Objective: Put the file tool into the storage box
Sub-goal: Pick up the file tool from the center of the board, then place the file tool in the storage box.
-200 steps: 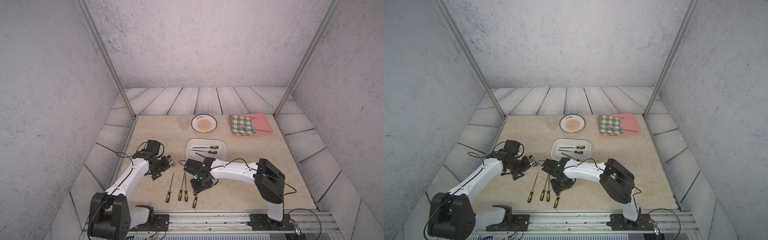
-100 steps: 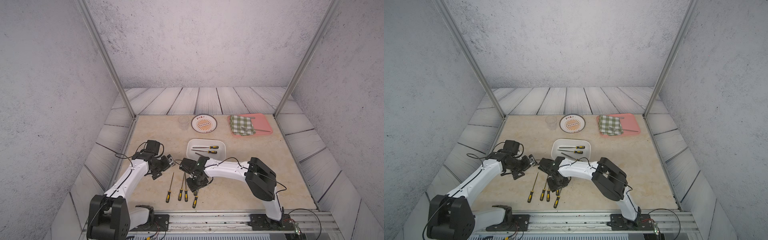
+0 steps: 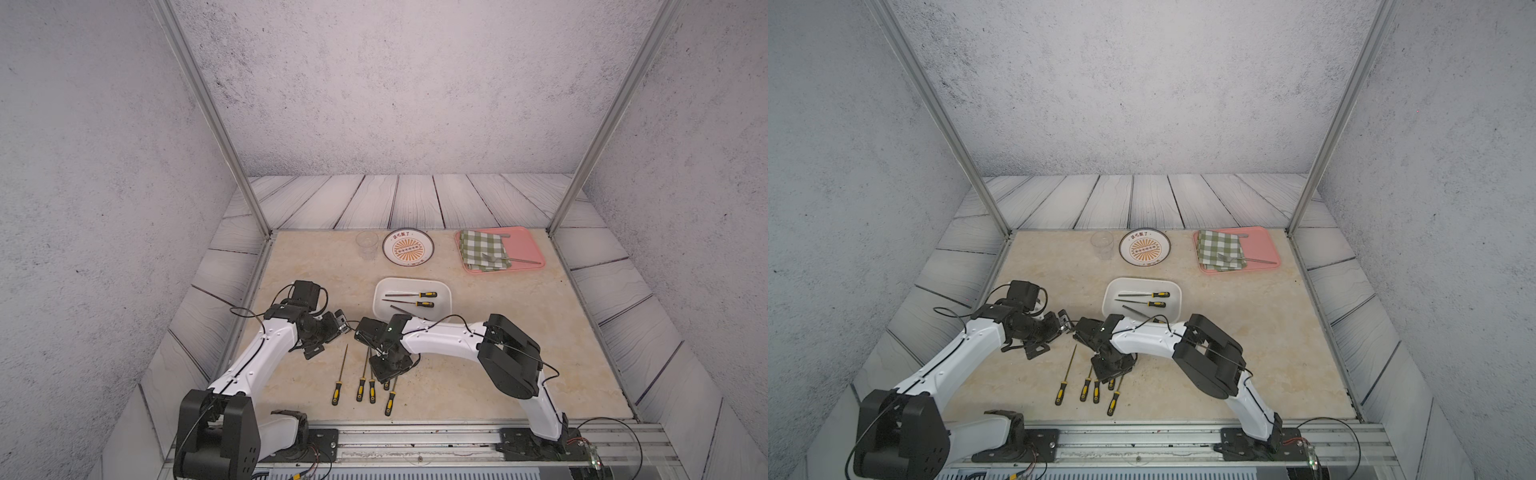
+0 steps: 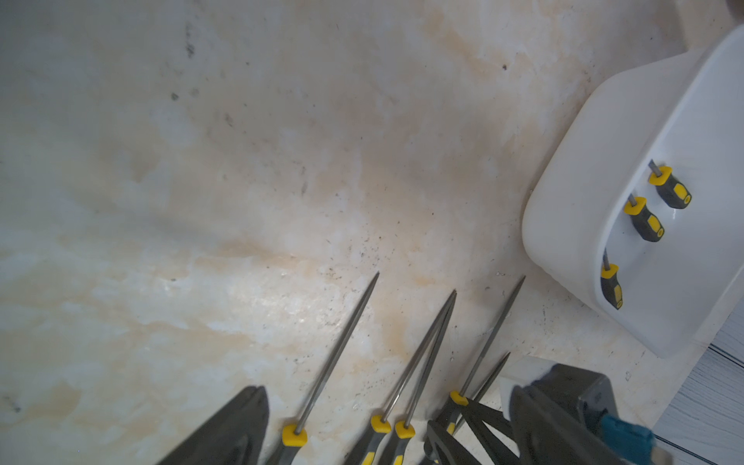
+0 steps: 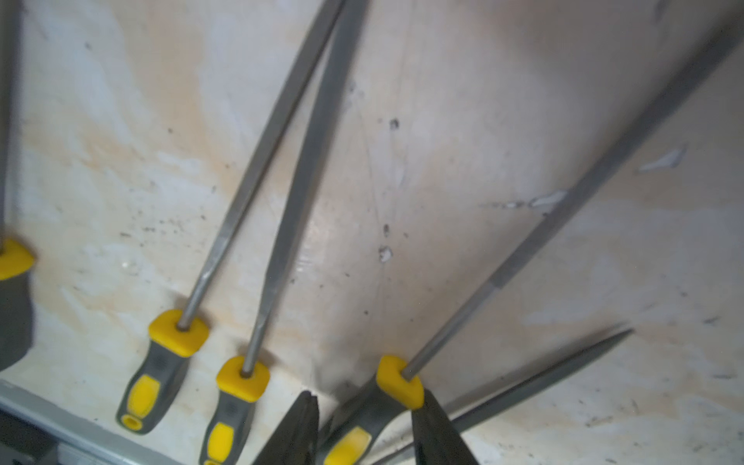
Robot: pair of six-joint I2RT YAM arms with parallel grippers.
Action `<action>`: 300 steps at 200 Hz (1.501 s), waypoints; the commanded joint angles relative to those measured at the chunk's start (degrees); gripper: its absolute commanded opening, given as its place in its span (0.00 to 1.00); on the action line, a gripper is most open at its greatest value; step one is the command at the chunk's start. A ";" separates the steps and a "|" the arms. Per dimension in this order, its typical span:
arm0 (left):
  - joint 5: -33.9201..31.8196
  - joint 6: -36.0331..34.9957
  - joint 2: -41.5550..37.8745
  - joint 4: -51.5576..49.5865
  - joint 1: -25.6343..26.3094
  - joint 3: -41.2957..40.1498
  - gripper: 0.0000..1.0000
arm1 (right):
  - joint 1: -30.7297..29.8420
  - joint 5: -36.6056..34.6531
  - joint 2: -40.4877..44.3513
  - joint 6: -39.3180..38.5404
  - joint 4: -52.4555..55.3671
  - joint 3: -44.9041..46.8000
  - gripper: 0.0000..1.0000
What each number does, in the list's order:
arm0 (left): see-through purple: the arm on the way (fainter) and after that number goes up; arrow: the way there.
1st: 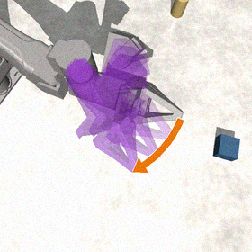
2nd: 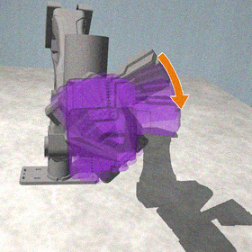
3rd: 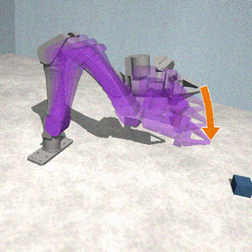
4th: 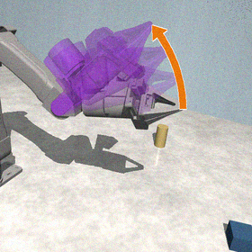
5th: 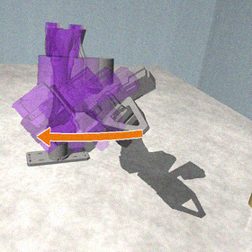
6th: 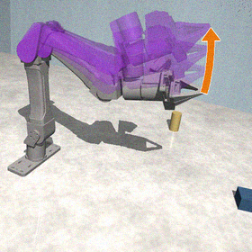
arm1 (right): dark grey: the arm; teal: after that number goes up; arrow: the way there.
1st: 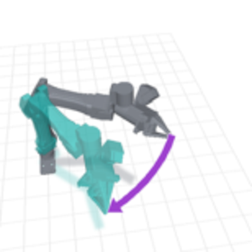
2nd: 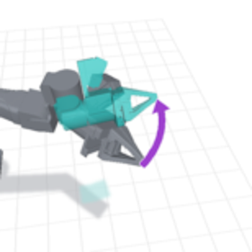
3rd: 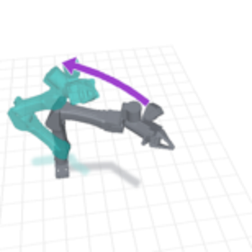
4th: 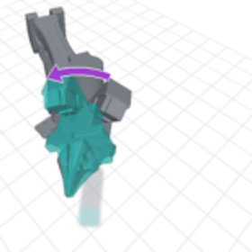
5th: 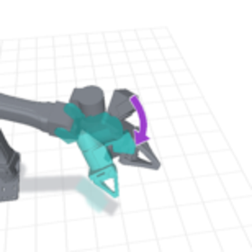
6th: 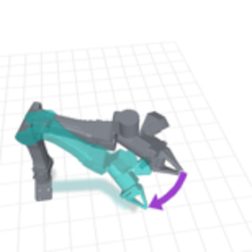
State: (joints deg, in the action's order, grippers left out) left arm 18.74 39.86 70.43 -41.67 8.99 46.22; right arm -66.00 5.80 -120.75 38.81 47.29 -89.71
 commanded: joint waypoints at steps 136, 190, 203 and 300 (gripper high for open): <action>-1.99 -3.37 1.02 -1.43 -0.56 4.29 1.00 | -0.10 -7.12 2.85 -3.23 4.48 -2.60 0.17; -1.91 -3.60 2.69 -2.28 -0.73 6.71 1.00 | 0.34 -9.30 10.14 -6.56 6.65 -2.40 0.16; -1.87 -3.39 2.87 -2.06 -0.76 7.13 1.00 | 0.40 -9.55 11.86 -8.73 7.23 -2.55 0.16; 3.38 -5.18 8.07 1.56 -0.52 13.03 0.99 | 13.15 -2.66 19.76 -30.48 10.78 -6.85 0.16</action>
State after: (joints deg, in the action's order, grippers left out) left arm 20.82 36.88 77.01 -40.18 8.73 55.66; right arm -57.23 -1.78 -102.94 17.58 56.51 -95.00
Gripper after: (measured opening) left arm 0.992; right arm 0.172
